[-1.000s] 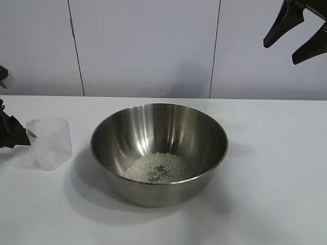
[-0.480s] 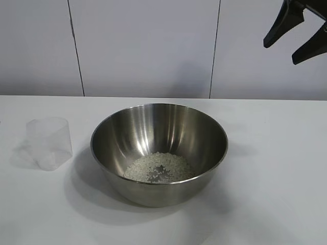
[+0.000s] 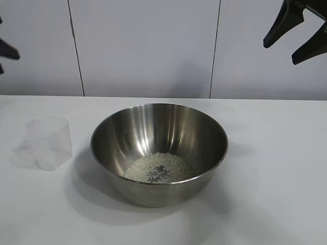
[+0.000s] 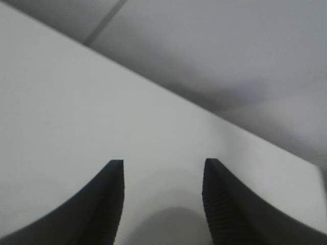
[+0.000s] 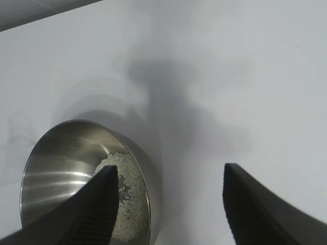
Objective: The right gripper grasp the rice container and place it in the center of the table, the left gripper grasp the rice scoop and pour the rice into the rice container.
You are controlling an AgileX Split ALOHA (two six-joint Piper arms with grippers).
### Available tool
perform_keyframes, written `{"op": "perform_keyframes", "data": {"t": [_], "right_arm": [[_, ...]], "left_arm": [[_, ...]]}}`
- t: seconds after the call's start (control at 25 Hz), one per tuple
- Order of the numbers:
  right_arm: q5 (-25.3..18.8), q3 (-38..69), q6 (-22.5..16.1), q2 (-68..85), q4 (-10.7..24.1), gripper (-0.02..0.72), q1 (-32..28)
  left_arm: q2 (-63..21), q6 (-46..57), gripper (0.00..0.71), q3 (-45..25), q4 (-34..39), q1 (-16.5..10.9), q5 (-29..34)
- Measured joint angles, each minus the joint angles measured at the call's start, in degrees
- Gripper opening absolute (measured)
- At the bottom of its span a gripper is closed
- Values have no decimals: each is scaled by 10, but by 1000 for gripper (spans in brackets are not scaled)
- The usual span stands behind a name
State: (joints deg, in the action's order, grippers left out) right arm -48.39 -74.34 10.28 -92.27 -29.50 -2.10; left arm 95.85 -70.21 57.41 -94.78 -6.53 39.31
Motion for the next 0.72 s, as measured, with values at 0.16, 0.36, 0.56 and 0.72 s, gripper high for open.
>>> {"op": "perform_keyframes", "data": {"t": [0.16, 0.36, 0.56, 0.72], "right_arm": [[-13, 0, 9, 0, -1, 412, 0], [-31, 0, 15, 0, -1, 412, 0], [-42, 0, 15, 0, -1, 412, 0], [-52, 0, 15, 0, -1, 412, 0]], "left_arm": [[0, 142, 351, 121, 218, 49, 81], [0, 358, 372, 255, 515, 149, 93], [0, 508, 504, 302, 703, 238, 104], [9, 590, 531, 305, 717, 262, 104]]}}
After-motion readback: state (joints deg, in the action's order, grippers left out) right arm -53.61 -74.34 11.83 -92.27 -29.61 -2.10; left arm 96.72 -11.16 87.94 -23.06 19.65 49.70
